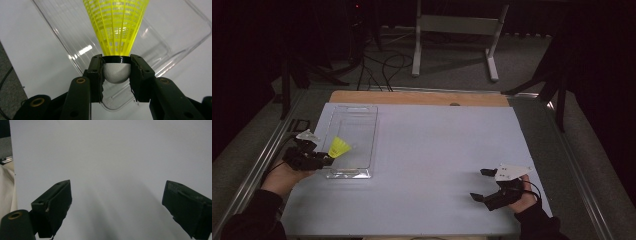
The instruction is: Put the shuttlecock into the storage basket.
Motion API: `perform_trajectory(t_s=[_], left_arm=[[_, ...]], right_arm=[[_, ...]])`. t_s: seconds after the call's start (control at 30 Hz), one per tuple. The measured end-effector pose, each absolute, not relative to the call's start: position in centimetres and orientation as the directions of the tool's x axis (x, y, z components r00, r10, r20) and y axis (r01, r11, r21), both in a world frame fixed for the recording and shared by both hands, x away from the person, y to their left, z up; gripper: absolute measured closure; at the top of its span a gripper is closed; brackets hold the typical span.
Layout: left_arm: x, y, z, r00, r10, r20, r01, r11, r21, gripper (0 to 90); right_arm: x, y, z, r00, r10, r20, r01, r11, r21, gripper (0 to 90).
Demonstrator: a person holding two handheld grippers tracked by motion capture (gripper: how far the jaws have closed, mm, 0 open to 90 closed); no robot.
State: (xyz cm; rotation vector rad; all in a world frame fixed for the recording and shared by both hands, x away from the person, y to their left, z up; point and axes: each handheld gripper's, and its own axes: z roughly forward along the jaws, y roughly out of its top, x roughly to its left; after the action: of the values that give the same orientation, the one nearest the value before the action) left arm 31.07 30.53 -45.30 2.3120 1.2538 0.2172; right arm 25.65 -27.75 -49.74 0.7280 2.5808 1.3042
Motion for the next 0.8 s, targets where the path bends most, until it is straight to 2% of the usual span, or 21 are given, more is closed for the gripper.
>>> perform_trajectory(t_s=[0.27, 0.37, 0.53, 0.57, 0.67, 0.8], left_arm=[[31.7, 30.2, -45.3, 0.571, 0.815, -0.092, 0.756, -0.479, 0.447, 65.1], [31.9, 30.1, -45.0, 0.557, 0.825, -0.097, 0.761, -0.46, 0.457, 63.3], [32.0, 29.9, -44.5, 0.548, 0.83, -0.106, 0.767, -0.448, 0.459, 47.0], [32.0, 29.8, -44.3, 0.552, 0.827, -0.105, 0.766, -0.453, 0.457, 47.0], [31.9, 29.6, -44.1, 0.56, 0.82, -0.118, 0.76, -0.451, 0.469, 37.8], [31.8, 29.3, -43.8, 0.579, 0.805, -0.128, 0.742, -0.455, 0.492, 33.4]], right_arm=[[25.7, -27.8, -49.7, -0.869, 0.489, 0.081, 0.354, 0.499, 0.791, 9.2], [25.7, -27.8, -49.8, -0.87, 0.487, 0.084, 0.356, 0.499, 0.79, 9.2], [25.7, -27.8, -49.7, -0.869, 0.489, 0.082, 0.356, 0.499, 0.79, 9.2], [25.7, -27.8, -49.7, -0.869, 0.489, 0.082, 0.355, 0.499, 0.79, 9.2], [25.7, -27.9, -49.6, -0.869, 0.487, 0.08, 0.352, 0.498, 0.793, 9.2], [25.6, -27.9, -49.7, -0.868, 0.49, 0.083, 0.355, 0.495, 0.793, 9.2]])
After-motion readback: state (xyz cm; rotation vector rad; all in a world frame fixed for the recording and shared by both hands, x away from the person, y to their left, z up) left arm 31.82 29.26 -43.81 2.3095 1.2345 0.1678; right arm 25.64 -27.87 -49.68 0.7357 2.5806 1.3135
